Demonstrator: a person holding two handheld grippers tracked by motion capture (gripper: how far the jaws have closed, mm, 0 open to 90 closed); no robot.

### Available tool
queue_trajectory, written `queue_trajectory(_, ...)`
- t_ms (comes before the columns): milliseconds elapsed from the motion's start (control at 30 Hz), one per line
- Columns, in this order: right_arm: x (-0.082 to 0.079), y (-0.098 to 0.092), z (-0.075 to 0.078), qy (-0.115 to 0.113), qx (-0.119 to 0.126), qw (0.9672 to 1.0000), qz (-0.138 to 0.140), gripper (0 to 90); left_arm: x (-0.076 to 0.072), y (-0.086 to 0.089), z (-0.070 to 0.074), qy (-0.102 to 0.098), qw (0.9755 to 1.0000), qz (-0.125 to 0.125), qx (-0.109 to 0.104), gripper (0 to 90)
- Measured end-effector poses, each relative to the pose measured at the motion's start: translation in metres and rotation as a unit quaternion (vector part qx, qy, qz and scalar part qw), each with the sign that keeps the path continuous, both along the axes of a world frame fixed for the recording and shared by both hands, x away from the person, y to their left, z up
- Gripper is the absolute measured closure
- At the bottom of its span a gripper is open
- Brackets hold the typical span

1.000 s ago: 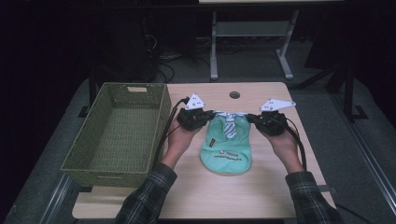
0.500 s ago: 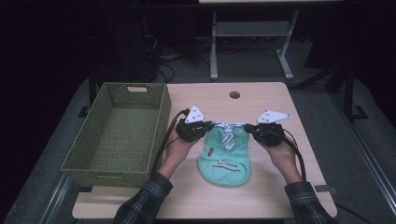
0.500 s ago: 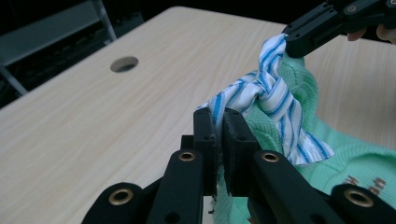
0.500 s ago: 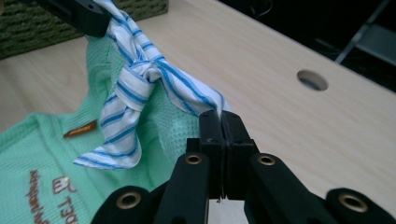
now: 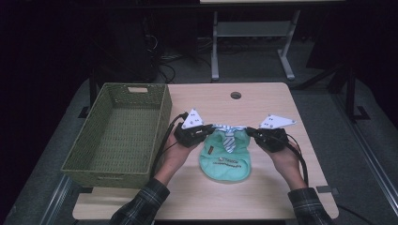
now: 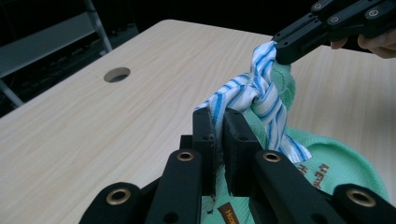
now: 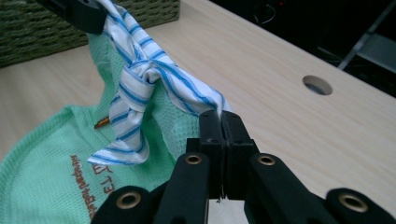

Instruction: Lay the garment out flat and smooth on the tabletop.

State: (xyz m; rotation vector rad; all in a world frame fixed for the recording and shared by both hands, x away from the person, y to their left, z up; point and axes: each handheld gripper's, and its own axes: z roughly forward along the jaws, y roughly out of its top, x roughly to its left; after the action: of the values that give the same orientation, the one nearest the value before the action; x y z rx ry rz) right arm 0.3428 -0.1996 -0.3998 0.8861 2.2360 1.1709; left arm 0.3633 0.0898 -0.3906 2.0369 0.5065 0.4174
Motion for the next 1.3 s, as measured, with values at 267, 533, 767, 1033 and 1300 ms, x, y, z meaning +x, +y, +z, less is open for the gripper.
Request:
queue_trajectory(267, -0.012, 0.005, -0.007, 0.001, -0.002, 1.0, 0.005, 88.4, -0.006, 0.003, -0.002, -0.005, 0.9999, -0.004, 0.014, 83.2)
queue_trajectory(533, -0.009, 0.003, 0.008, -0.013, 0.006, 0.9999, 0.002, 88.4, -0.01, 0.005, 0.009, -0.013, 0.9999, -0.003, -0.005, 82.8)
queue_trajectory(767, -0.025, 0.004, 0.001, -0.006, 0.007, 0.9999, 0.011, 88.2, -0.03, 0.008, 0.0, -0.002, 0.9998, -0.021, 0.005, 81.4)
queue_trajectory(1033, -0.047, 0.009, -0.009, -0.003, 0.002, 0.9997, 0.026, 87.9, -0.047, 0.016, -0.008, 0.005, 0.9994, -0.028, 0.02, 80.9)
queue_trajectory(1300, -0.068, 0.013, -0.022, 0.024, -0.001, 0.9987, 0.046, 87.7, -0.065, 0.019, -0.021, 0.021, 0.9981, -0.041, 0.041, 80.6)
